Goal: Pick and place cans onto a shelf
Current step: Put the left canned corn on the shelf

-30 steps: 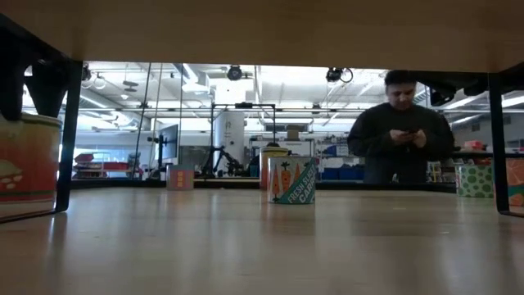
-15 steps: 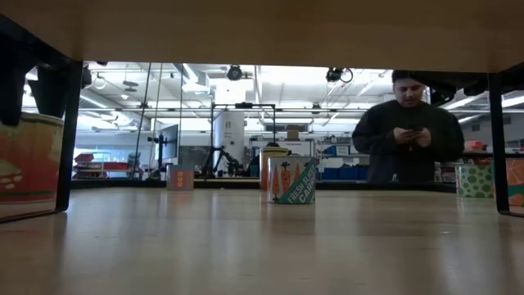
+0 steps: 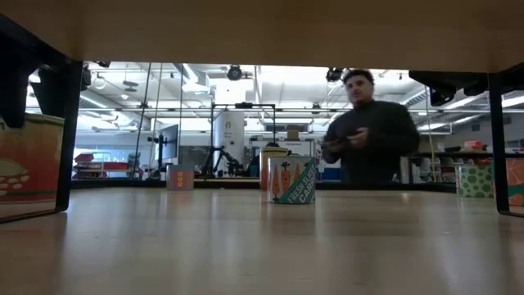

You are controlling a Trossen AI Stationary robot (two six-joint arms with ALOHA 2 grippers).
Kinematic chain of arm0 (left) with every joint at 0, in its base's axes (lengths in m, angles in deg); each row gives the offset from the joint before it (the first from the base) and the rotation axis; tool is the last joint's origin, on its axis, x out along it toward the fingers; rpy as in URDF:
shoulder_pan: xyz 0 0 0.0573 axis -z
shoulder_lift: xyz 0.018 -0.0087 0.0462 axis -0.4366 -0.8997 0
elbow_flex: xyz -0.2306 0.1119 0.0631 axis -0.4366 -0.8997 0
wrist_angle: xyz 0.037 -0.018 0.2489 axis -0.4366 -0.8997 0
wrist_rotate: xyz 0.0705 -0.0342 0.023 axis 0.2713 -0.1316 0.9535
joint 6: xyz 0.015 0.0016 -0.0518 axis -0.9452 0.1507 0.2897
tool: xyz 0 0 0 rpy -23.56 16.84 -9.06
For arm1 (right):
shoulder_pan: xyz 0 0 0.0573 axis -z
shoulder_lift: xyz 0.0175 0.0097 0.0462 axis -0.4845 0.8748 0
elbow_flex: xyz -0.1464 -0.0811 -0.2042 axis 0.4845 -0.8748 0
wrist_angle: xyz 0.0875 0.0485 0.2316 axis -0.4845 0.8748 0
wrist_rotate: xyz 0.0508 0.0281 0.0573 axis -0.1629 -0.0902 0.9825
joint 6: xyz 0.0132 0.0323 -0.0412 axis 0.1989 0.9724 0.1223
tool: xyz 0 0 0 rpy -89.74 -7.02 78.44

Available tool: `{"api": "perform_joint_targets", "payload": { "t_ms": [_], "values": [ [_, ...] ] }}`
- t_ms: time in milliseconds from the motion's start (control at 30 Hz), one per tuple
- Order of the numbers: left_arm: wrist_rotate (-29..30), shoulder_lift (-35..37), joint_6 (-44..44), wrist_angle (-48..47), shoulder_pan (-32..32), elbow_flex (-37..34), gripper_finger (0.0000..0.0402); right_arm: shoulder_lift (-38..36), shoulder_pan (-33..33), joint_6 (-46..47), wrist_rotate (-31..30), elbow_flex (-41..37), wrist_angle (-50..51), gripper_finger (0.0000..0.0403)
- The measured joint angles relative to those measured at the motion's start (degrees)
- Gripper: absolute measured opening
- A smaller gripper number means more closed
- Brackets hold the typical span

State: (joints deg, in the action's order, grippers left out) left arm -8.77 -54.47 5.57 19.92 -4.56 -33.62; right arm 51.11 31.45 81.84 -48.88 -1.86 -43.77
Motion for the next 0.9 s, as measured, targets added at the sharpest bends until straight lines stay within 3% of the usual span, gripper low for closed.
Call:
{"api": "perform_joint_targets", "payload": {
  "t_ms": [367,600,700,800,900],
  "values": [
    [0.4,0.0,-0.8,0.1,0.1,0.0,0.0370,0.0,0.0,0.0,0.0,0.0,0.0,0.0047],
    [-1.1,-0.4,-3.5,0.2,0.9,0.3,0.0317,0.0,0.0,0.0,0.0,0.0,0.0,0.0047],
    [-1.2,-0.4,-5.9,-1.0,1.0,0.6,0.0315,0.0,0.0,0.0,0.0,0.0,0.0,0.0047],
    [-1.2,-0.6,-6.3,-8.2,0.4,4.5,0.0315,0.0,0.0,0.0,0.0,0.0,0.0,0.0047],
    [1.0,-0.5,-6.4,-16.4,0.4,12.8,0.0315,0.0,0.0,0.0,0.0,0.0,0.0,0.0047]
  ]
}}
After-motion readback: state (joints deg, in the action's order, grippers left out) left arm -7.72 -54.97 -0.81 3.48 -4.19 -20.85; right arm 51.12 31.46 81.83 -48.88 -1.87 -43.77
